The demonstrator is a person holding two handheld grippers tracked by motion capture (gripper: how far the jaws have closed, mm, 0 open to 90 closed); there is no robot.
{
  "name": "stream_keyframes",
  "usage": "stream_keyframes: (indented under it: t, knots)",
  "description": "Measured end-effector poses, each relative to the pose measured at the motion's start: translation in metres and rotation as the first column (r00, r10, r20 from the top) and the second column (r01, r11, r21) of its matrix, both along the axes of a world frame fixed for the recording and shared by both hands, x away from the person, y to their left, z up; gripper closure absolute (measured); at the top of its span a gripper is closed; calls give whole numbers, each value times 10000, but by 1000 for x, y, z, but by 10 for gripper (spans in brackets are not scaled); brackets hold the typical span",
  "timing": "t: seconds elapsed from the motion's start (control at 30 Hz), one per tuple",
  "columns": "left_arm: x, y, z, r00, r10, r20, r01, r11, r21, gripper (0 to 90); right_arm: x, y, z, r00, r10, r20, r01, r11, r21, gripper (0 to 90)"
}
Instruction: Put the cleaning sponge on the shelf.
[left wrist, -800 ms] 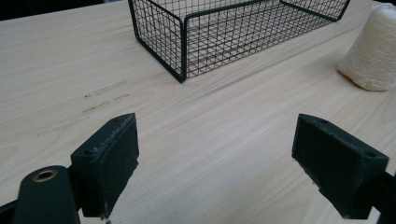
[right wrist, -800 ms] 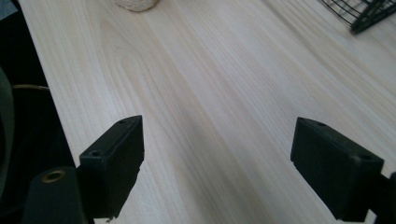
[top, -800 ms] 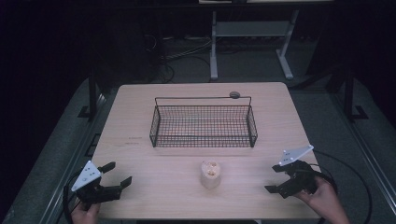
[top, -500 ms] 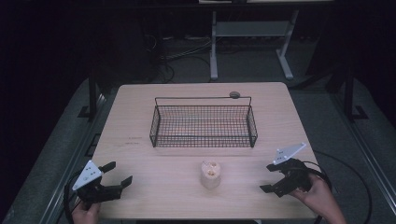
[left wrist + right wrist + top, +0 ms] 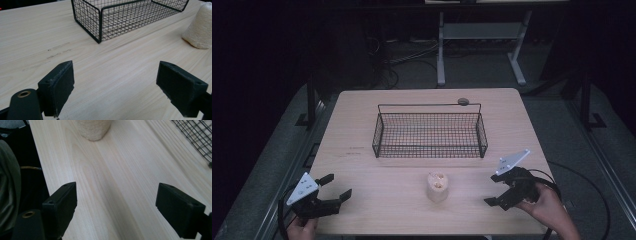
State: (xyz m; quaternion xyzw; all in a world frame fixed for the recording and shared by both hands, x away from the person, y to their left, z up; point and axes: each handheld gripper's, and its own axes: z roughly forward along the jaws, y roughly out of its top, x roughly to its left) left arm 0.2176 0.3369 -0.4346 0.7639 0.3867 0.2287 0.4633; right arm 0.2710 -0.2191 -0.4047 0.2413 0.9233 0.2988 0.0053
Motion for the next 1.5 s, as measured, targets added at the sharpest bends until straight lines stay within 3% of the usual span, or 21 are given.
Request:
stream_keyframes:
  t: [0.7, 1.5]
  knots:
    - [-2, 0, 2, 10000, 11, 84, -10, 10000, -88, 140, 9, 29, 12, 9967, 791, 168, -786, 9965, -269, 161]
    - [-2, 3, 2, 9999, 75, 91, -75, 10000, -54, 139, 20, 68, 16, 9883, 1513, -183, -1518, 9880, -279, 160]
